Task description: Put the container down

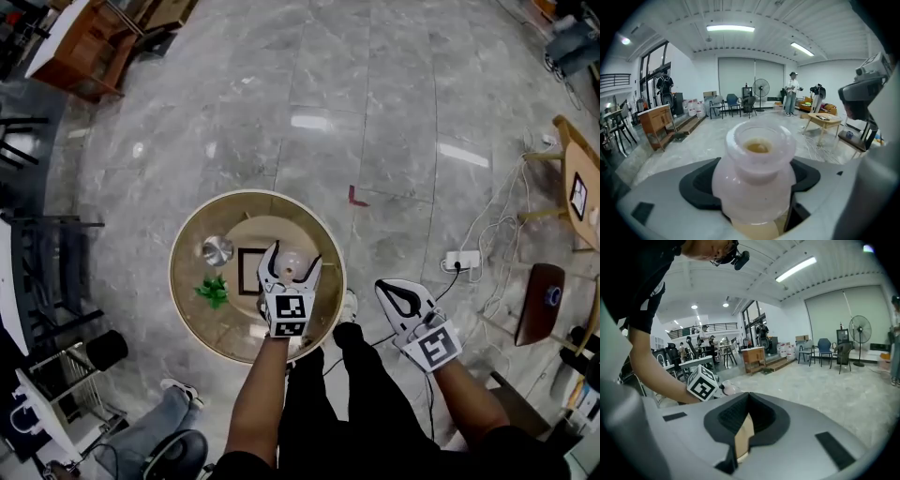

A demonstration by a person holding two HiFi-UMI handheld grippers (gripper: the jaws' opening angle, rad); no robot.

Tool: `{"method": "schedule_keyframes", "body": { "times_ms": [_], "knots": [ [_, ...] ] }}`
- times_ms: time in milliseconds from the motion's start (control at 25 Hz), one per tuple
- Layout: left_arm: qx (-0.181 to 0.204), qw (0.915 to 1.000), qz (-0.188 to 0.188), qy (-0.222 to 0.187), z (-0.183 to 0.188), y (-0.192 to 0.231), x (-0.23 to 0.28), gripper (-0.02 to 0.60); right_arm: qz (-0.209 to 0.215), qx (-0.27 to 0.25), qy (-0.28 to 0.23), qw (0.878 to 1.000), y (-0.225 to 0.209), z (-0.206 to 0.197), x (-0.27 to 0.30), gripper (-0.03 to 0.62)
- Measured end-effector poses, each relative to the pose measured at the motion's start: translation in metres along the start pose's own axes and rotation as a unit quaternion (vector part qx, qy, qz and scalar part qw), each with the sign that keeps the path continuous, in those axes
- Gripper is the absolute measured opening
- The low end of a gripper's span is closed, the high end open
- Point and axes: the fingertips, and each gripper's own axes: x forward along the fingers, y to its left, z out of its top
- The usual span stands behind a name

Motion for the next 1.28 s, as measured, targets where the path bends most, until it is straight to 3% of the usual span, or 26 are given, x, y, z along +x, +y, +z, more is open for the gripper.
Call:
{"method": "schedule_keyframes", "body": {
  "times_ms": [160,360,640,1160,1280],
  "knots": [
    [-0.011,0.9997,0.015,0.015,-0.035,0.012,0.041,0.410,0.009,0.017,-0.007,1.000,0.000,-0.023,0.022,0.000],
    [-0.045,0.9982,0.036,0.014,-0.068,0.025,0.084,0.409,0.020,0.049,0.020,0.998,0.004,-0.064,0.036,0.000],
    [-0.033,0.9965,0.047,0.061,-0.106,0.022,0.128,0.408,0.047,0.080,0.032,0.995,0.021,-0.094,0.041,0.000],
    [-0.049,0.9962,0.038,0.062,-0.120,0.017,0.151,0.414,0.055,0.111,0.042,0.991,0.028,-0.107,0.038,0.000],
    [-0.061,0.9961,0.030,0.057,-0.117,0.016,0.149,0.463,0.054,0.111,0.041,0.991,0.028,-0.104,0.037,0.000]
  ]
}}
